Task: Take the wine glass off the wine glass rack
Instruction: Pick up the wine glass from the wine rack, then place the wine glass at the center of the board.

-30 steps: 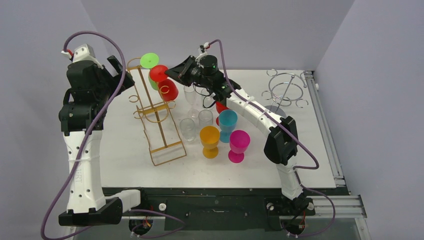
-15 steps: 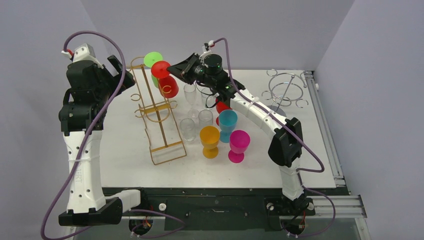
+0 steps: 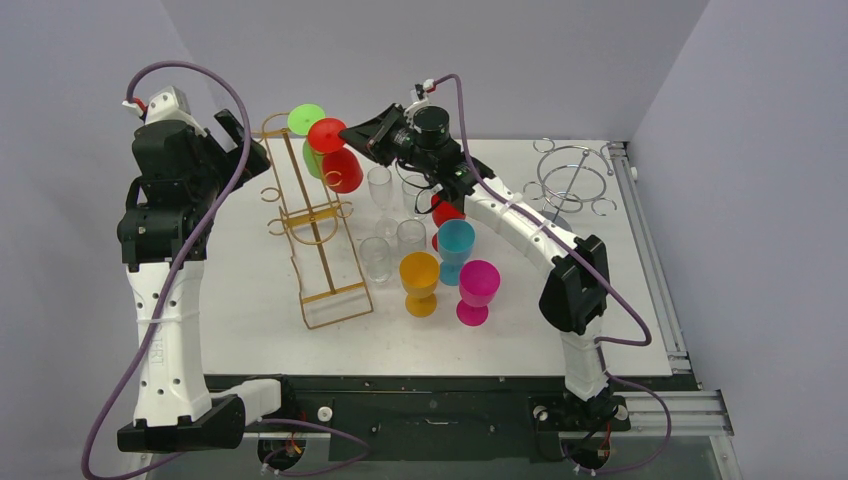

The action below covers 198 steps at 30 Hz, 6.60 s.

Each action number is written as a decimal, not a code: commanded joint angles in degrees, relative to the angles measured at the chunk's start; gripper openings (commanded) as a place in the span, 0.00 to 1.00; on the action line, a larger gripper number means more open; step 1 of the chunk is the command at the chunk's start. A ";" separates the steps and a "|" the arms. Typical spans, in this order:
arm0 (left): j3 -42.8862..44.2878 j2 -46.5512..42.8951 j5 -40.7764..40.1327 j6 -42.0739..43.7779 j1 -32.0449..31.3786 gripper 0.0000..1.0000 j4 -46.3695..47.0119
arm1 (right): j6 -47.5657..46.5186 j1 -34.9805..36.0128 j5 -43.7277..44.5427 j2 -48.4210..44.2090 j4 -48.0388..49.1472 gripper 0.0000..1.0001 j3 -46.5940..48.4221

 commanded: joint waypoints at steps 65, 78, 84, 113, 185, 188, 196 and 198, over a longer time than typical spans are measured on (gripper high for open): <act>-3.78 6.54 37.63 -26.15 -6.88 0.71 34.23 | -12.06 -5.12 1.69 -21.10 -5.72 0.00 -8.84; -3.66 12.88 41.20 -34.28 -15.36 0.52 44.26 | -13.87 -6.58 1.44 -29.47 -6.54 0.00 -15.72; -4.72 13.42 42.93 -36.80 -16.24 0.48 47.44 | -13.98 -7.38 1.06 -30.86 -6.97 0.00 -16.11; -8.38 15.20 51.51 -48.34 -19.52 0.00 60.49 | -17.20 -9.62 -6.20 -34.11 -8.88 0.00 -14.88; -26.70 2.11 25.30 -93.18 -28.46 0.46 94.27 | -9.16 -13.00 -14.29 -47.27 46.24 0.00 -42.51; -27.67 0.19 25.62 -89.28 -28.47 0.63 90.91 | -14.46 -13.22 -12.01 -50.87 34.24 0.00 -41.10; -29.94 -3.67 27.73 -75.95 -28.14 0.93 79.21 | -28.04 -13.94 2.19 -57.76 -6.53 0.00 -31.53; -29.80 -4.13 28.82 -72.07 -27.93 0.96 75.91 | -29.91 -14.51 4.19 -58.86 -15.96 0.00 -28.58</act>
